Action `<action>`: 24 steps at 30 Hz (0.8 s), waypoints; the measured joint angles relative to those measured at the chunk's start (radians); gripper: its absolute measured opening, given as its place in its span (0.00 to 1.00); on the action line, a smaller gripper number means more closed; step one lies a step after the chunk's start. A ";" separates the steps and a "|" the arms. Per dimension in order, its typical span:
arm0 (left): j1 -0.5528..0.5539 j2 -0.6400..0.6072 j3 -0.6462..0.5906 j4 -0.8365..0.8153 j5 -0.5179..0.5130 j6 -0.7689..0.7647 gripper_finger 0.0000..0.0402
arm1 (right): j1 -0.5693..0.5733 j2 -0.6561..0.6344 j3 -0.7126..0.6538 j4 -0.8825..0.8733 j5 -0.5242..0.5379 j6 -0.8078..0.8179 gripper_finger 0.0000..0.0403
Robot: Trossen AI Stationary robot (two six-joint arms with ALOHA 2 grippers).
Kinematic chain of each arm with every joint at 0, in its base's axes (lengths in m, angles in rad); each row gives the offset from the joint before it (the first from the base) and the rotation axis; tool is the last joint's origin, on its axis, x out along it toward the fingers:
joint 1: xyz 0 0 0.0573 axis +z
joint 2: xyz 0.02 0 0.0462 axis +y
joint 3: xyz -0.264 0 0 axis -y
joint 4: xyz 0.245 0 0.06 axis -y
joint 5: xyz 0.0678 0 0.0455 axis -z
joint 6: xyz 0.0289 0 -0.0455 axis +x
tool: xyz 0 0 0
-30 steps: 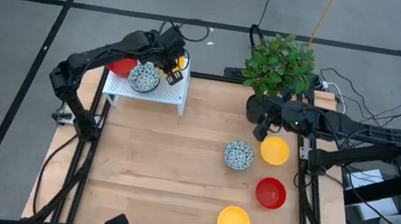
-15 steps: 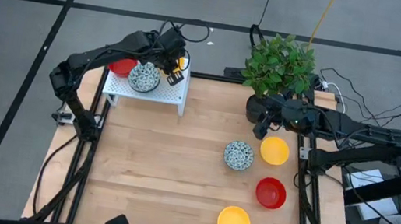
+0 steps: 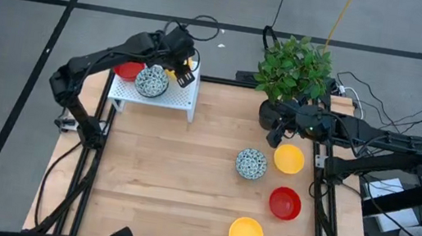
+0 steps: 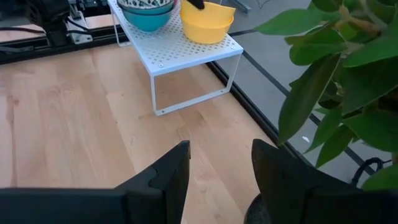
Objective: Pick & Place Mini bowls
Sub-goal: Stack the red bowl on the red bowls on the shelf
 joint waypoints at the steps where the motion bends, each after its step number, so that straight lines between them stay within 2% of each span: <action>1: -0.005 -0.012 0.000 0.016 0.010 -0.007 0.48 | 0.000 0.000 0.000 -0.001 0.000 0.000 0.40; 7: -0.061 -0.062 0.000 0.157 0.158 -0.095 0.52 | 0.000 0.000 0.000 -0.005 -0.004 0.000 0.40; 12: -0.145 -0.054 0.002 0.184 0.276 -0.129 0.50 | 0.000 0.000 0.000 -0.047 -0.132 0.001 0.40; 15: -0.213 -0.029 0.001 0.178 0.296 -0.104 0.48 | 0.000 0.000 0.000 -0.107 -0.202 0.000 0.40; 20: -0.311 0.002 0.000 0.178 0.294 -0.098 0.46 | 0.000 0.000 0.000 -0.262 -0.231 0.000 0.40; 24: -0.369 0.008 0.000 0.176 0.290 -0.152 0.44 | 0.000 0.000 0.000 -0.425 -0.350 0.044 0.40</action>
